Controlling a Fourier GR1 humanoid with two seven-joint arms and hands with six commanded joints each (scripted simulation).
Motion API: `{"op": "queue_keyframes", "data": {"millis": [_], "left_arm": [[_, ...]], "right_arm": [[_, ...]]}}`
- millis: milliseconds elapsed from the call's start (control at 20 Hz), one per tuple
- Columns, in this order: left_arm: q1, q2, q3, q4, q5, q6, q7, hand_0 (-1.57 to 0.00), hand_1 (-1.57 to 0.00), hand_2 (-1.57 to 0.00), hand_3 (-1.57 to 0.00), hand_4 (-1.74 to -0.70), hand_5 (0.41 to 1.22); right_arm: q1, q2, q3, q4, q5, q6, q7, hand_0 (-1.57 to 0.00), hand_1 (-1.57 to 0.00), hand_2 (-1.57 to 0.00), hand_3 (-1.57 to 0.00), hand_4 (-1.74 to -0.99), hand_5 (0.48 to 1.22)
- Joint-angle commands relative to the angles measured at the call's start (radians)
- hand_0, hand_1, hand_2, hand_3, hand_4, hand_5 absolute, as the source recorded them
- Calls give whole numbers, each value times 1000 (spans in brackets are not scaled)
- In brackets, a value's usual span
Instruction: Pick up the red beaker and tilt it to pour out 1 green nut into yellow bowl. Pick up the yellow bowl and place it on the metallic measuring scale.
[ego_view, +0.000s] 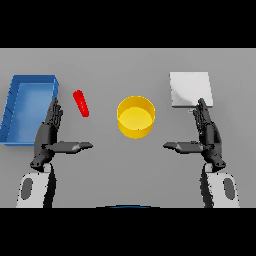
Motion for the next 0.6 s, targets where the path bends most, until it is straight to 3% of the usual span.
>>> {"op": "queue_keyframes", "data": {"millis": [0,250,350,500,550], "left_arm": [[-4,4,5,3,3,0,2,1,1,1,1,-1093,623],[-36,37,37,31,29,-16,10,1,1,1,1,-1093,623],[35,59,-21,-47,-55,-9,-46,1,1,1,1,-1094,620],[66,75,-48,-86,-91,-11,-21,1,1,1,1,-1096,615],[68,73,-56,-92,-105,-4,-7,1,1,1,1,-1098,616]], "right_arm": [[2,1,1,-1,0,-1,-1,1,1,1,1,-1128,660],[23,11,19,-19,14,-4,-9,1,1,1,1,-1128,660],[89,-30,111,-84,198,-43,-147,1,1,1,1,-1128,663],[133,-41,152,-118,271,-55,-155,1,1,1,1,-1126,668],[125,-33,158,-122,290,-70,-130,1,1,1,1,-1118,663]]}}
